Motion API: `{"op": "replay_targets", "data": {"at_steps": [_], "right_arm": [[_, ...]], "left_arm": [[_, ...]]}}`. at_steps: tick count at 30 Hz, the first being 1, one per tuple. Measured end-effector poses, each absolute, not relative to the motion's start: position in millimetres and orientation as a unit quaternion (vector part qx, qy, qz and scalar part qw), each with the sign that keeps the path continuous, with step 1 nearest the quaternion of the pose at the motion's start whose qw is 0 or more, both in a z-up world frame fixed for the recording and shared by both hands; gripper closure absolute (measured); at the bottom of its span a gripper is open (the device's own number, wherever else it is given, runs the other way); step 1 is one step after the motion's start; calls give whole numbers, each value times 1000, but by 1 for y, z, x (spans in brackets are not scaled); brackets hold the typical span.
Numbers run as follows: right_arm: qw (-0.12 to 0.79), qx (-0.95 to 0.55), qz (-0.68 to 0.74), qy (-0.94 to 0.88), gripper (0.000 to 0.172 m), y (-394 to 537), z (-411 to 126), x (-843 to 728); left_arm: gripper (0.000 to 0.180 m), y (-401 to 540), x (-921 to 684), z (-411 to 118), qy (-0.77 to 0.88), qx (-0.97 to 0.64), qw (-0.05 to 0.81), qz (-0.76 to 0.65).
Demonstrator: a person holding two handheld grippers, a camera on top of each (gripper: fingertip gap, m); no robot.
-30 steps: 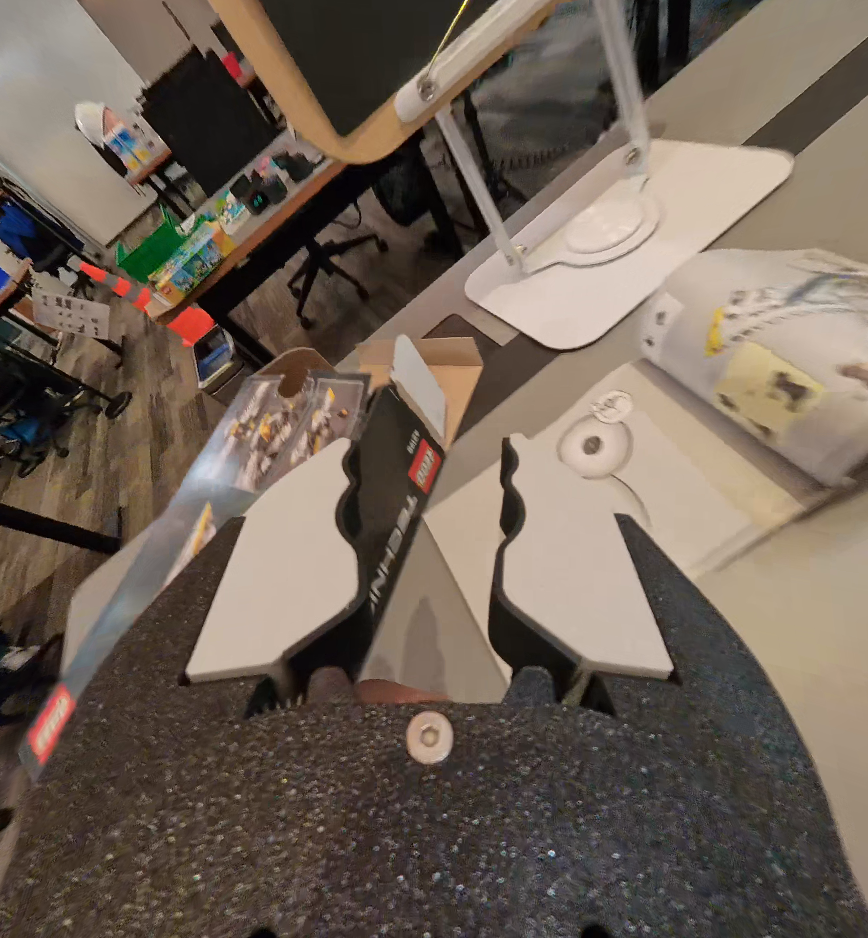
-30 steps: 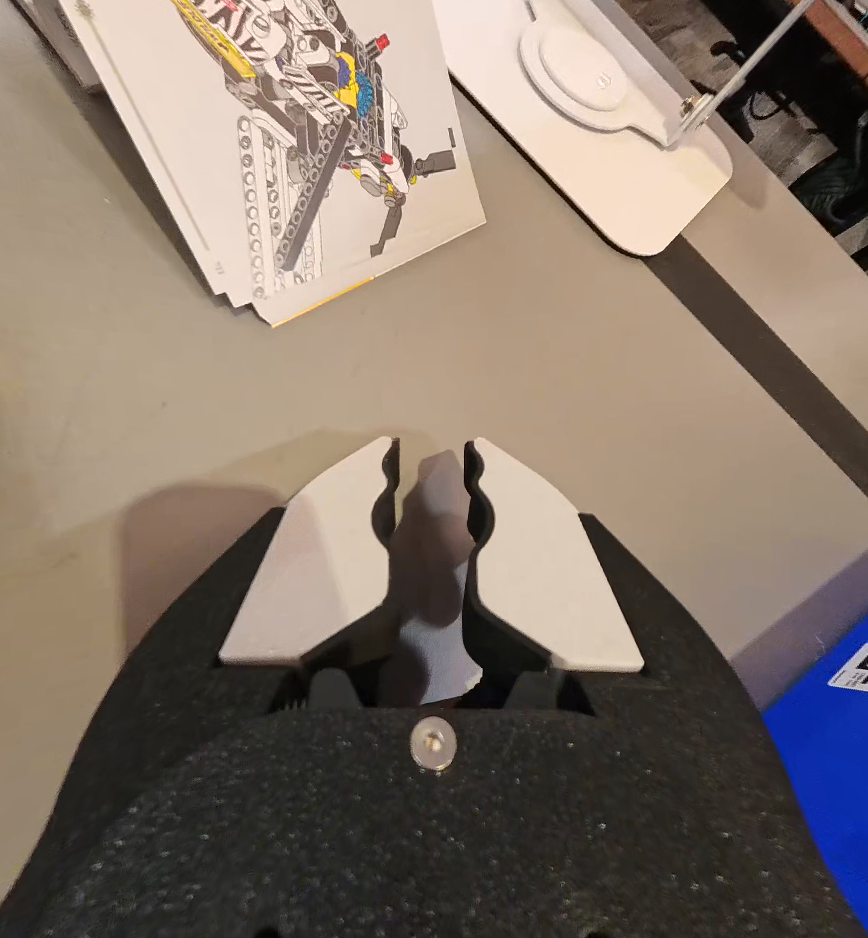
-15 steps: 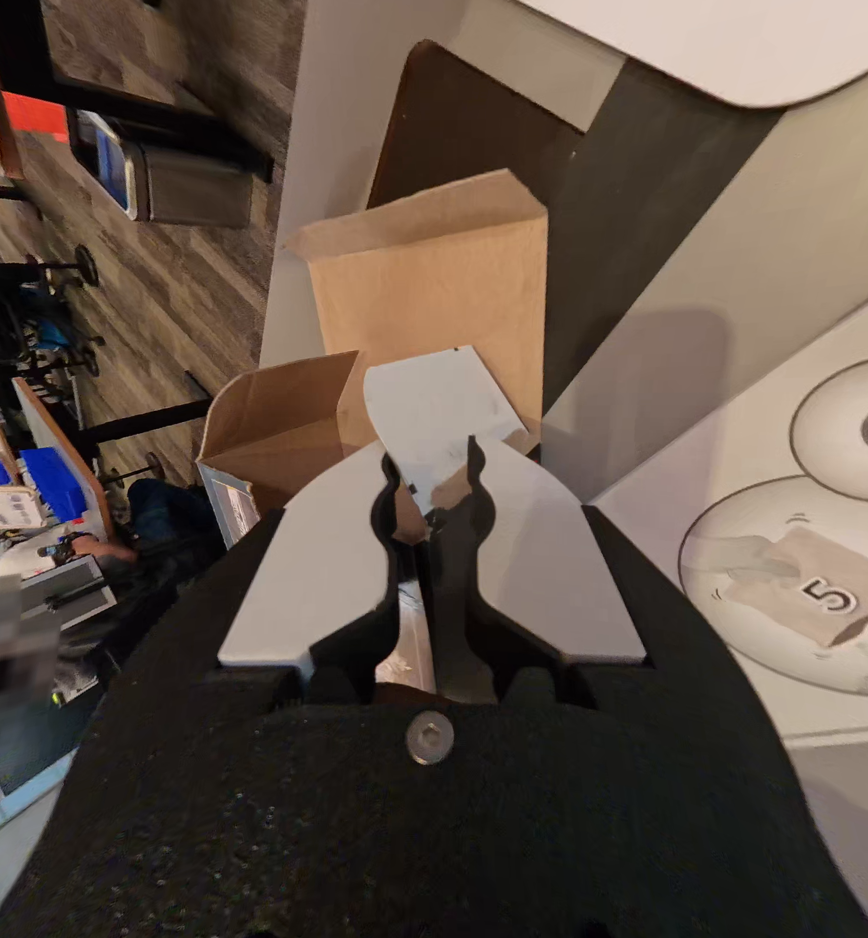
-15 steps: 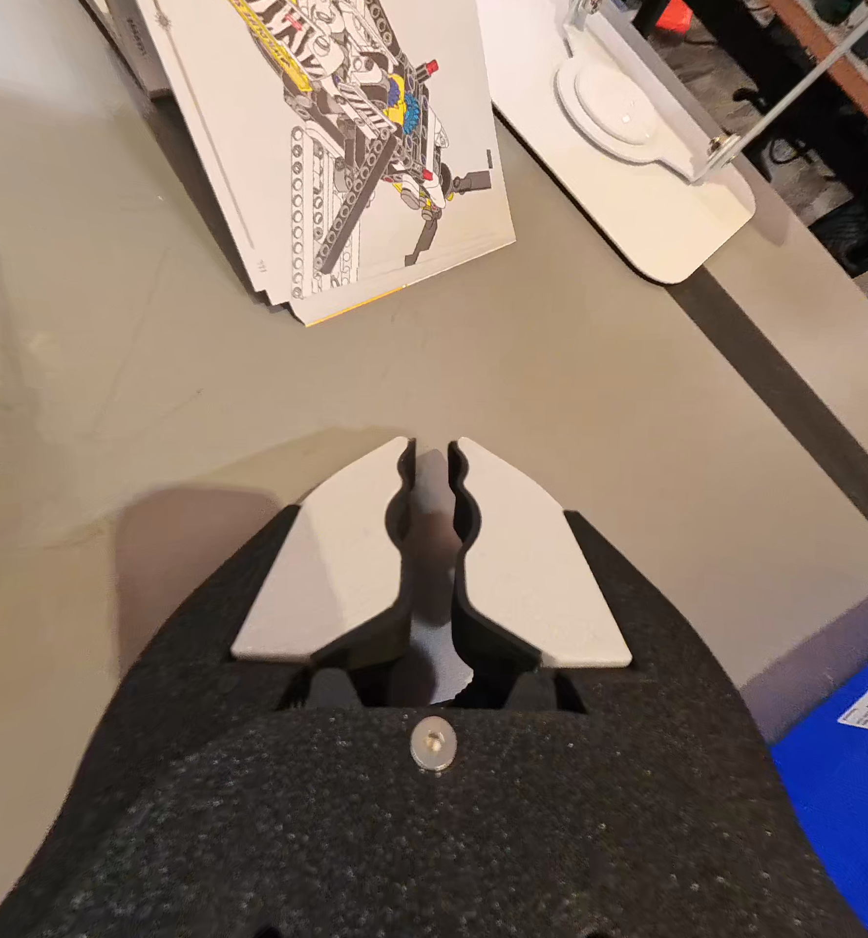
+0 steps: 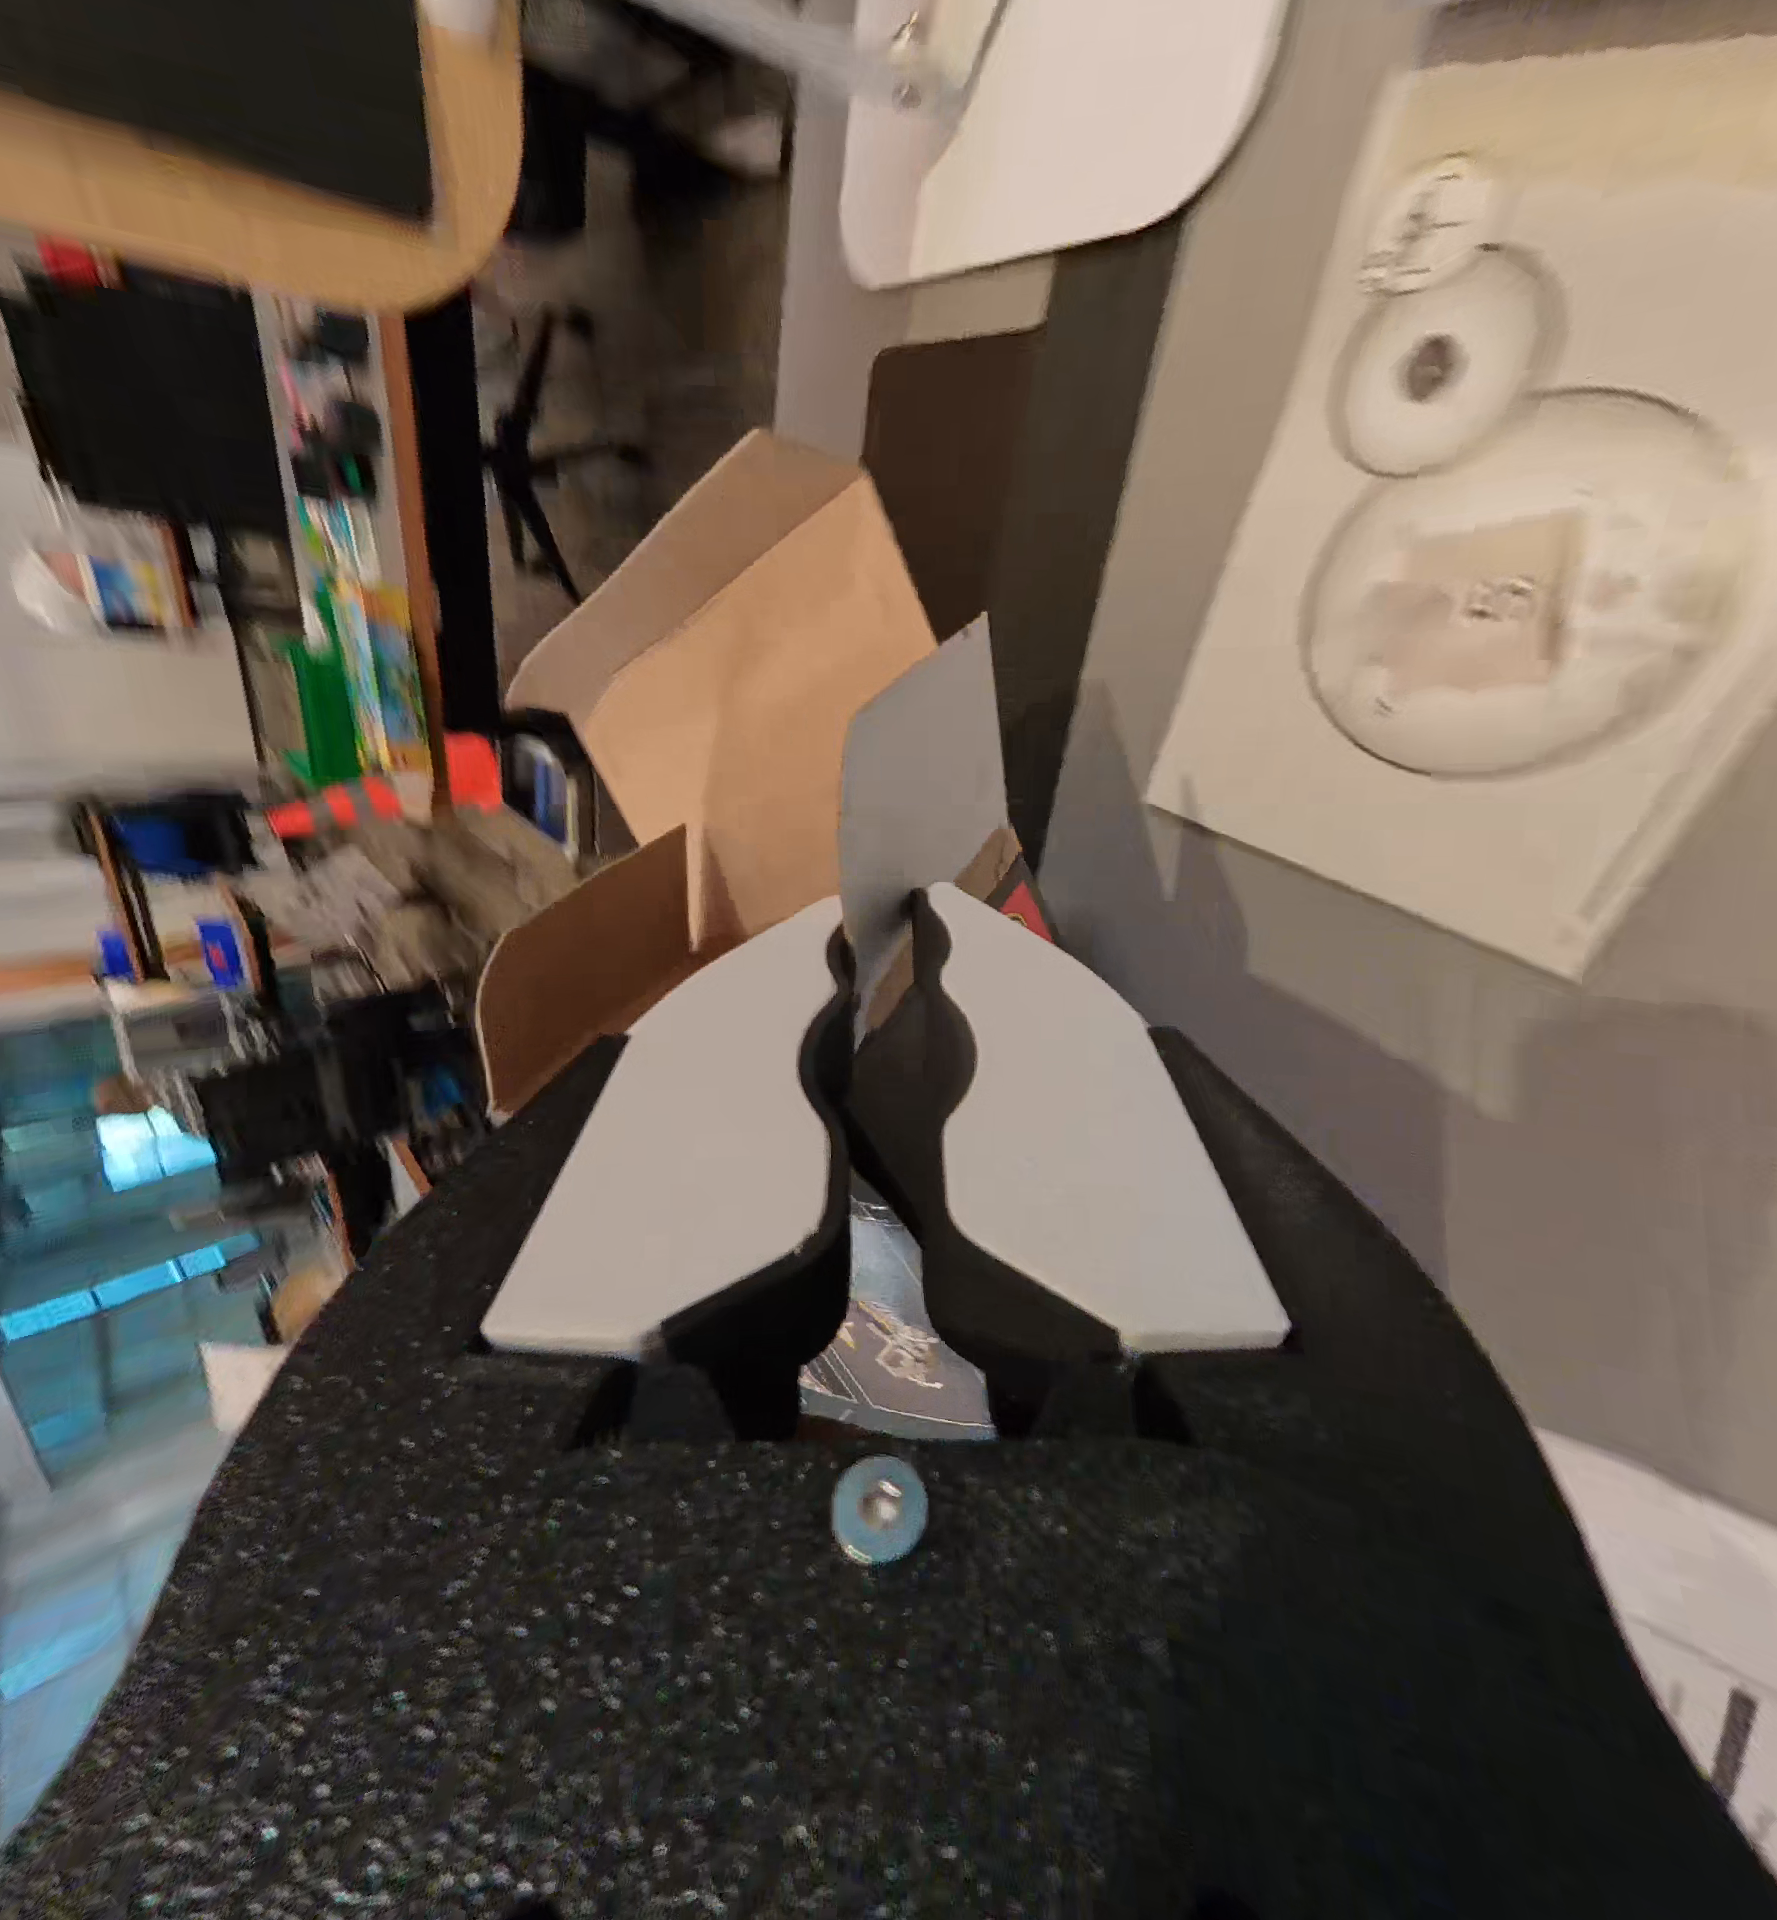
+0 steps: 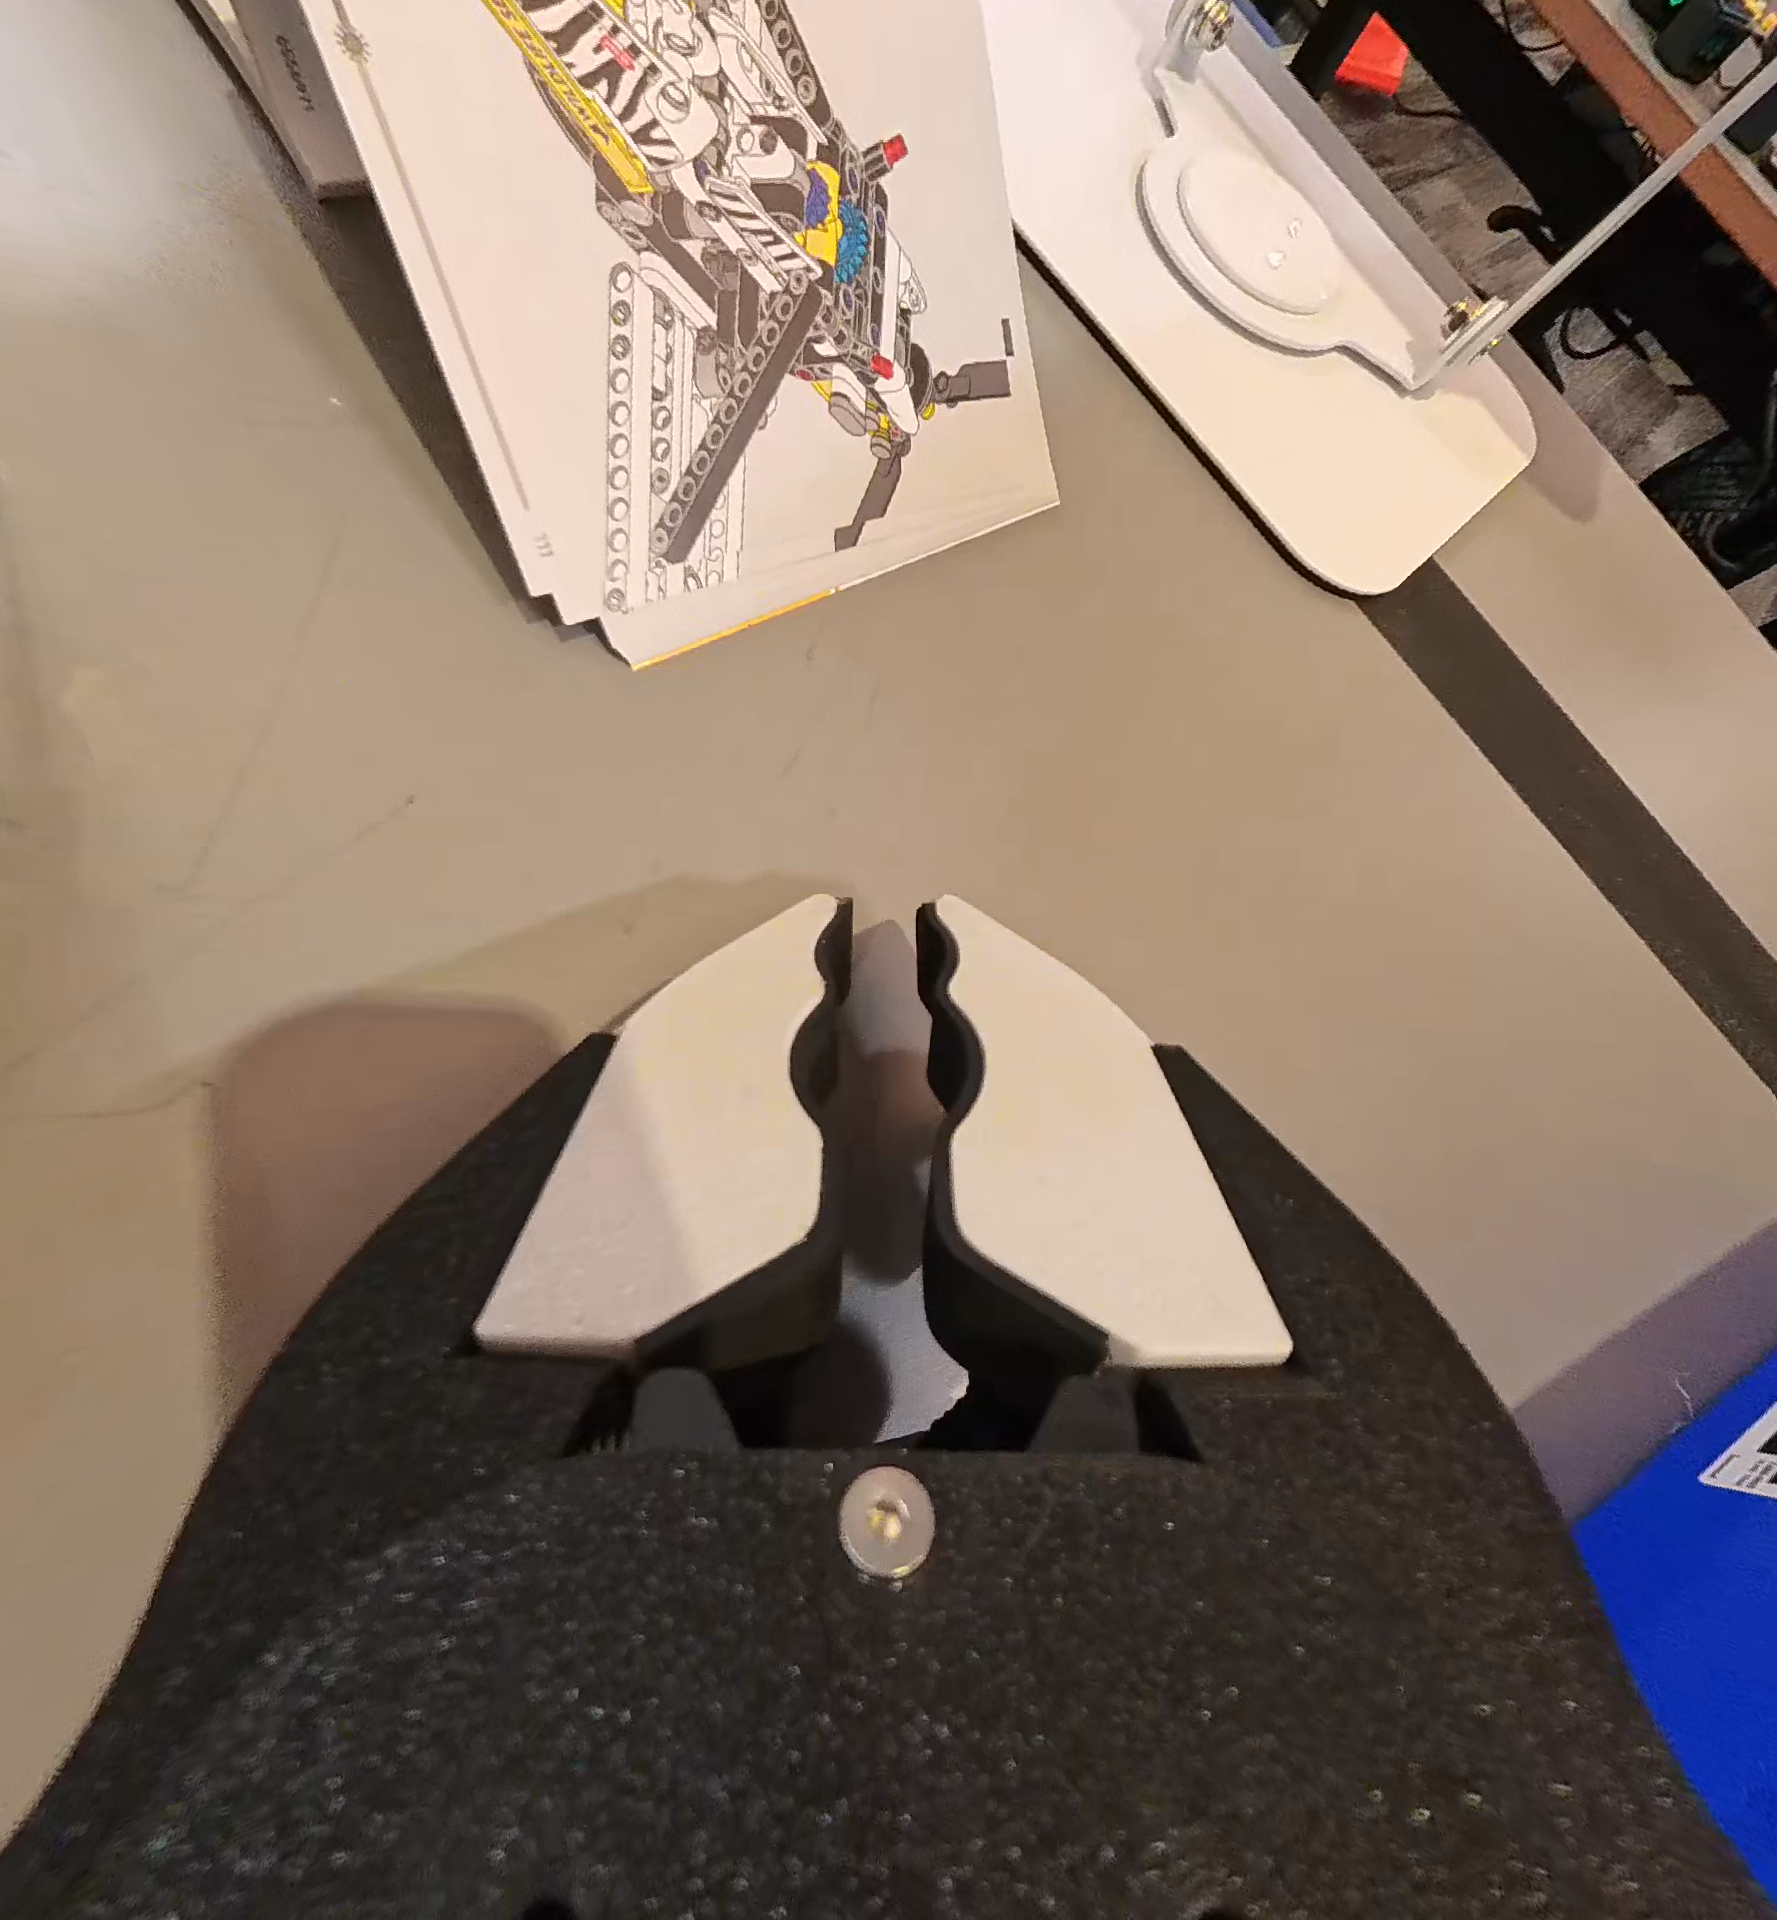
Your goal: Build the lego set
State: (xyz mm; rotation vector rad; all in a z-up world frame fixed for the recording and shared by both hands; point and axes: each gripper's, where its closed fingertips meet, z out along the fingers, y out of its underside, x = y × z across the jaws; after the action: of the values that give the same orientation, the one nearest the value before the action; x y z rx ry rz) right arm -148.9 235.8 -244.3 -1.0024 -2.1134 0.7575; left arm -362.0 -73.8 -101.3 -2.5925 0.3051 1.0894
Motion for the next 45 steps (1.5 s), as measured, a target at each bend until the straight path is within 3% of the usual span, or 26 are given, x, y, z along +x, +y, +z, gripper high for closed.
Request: {"op": "replay_targets", "data": {"at_steps": [16, 22, 26, 31, 38, 41, 45], "right_arm": [[385, -361, 258, -809, 154, 237, -241, -148], [487, -261, 184, -813, 151, 231, -206, -140], [550, -145, 219, -793, 151, 174, -150, -126], [538, 47, 267, -798, 151, 33, -112, -95], [506, 160, 219, -819, 151, -91, -151, -136], [481, 208, 221, -823, 151, -112, -175, -149], [487, 231, 111, -835, 149, -95, -204, -179]], "left_arm": [[170, -128, -180, -112, 375, -806, 162, 428], [169, -144, -136, -138, 423, -793, 145, 414], [166, -146, -126, -151, 431, -799, 140, 396], [165, -143, -121, -159, 437, -799, 138, 389], [165, -131, -111, -160, 445, -783, 156, 405], [165, -127, -105, -158, 451, -775, 165, 411], [165, -129, -101, -154, 444, -771, 180, 420]]}}
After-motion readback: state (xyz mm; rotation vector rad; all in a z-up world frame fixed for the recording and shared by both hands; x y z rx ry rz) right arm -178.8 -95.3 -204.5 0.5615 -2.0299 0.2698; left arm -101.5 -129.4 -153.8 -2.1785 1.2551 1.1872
